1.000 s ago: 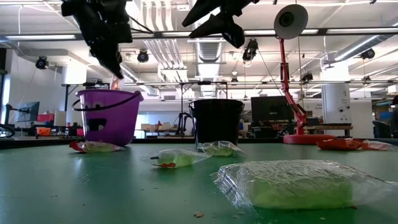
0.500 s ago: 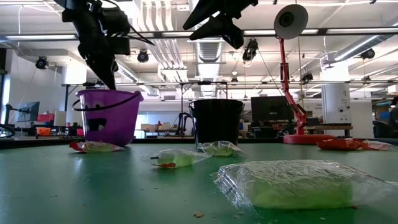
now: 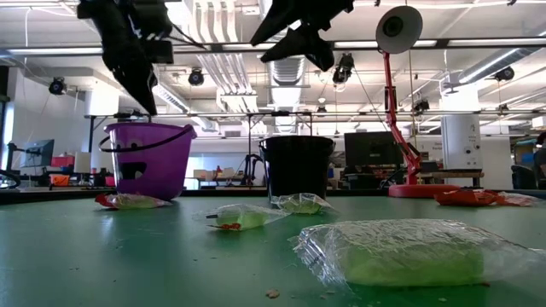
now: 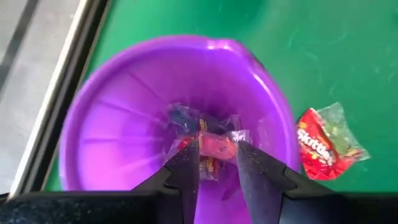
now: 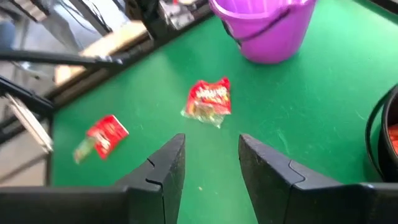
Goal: Sort candy
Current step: Put the green gummy into the violet bucket
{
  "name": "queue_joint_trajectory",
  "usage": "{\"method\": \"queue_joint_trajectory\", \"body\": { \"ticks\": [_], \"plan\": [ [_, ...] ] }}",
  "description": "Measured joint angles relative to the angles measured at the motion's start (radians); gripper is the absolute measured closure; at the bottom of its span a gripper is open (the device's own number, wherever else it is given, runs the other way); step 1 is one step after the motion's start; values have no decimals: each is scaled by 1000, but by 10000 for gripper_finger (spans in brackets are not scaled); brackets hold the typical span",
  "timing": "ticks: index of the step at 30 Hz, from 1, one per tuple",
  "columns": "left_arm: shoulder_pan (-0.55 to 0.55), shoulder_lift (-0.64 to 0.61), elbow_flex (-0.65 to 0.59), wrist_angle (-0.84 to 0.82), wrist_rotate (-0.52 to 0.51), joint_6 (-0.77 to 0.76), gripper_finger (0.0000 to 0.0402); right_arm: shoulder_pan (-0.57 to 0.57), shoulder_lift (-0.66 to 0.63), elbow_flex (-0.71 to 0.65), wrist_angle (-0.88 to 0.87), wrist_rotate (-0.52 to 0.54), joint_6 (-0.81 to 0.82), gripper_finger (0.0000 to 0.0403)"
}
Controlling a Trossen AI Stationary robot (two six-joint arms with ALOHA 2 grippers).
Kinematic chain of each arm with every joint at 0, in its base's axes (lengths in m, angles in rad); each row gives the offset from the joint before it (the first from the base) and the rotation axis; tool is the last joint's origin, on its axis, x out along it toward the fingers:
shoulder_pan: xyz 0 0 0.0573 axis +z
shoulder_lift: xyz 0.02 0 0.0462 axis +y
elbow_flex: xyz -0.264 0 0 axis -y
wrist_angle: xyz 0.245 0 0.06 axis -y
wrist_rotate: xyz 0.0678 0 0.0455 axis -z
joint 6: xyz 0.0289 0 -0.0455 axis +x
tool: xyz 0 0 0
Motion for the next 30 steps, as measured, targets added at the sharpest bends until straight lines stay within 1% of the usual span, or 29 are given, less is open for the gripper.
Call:
{"method": "queue_joint_trajectory", "body": {
  "ticks": [4, 10, 12, 18, 22, 24, 27, 30],
  "plan": [
    [-1, -52, 41, -55, 20, -16, 310, 0, 40, -1, -7, 0, -55, 260],
    [-1, -134, 60, -88, 136, -66, 310, 0, 102, 5, -2, -1, -54, 272],
    [-1, -158, 55, -98, 160, -85, 310, 0, 115, 12, -2, -1, -44, 275],
    [-4, -207, 53, -161, 176, -141, 310, 0, 141, 20, 2, -7, -42, 276],
    [-7, -227, 49, -166, 314, -196, 310, 0, 142, 20, 3, -9, -47, 276],
    [-16, -232, 45, -186, 350, -213, 310, 0, 142, 21, 3, -9, -46, 276],
    [-31, -246, 35, -203, 335, -234, 310, 0, 140, 21, 2, -9, -45, 278],
    [-41, -267, 6, -196, 316, -287, 310, 1, 132, 21, 1, -9, -27, 280]
  ]
}}
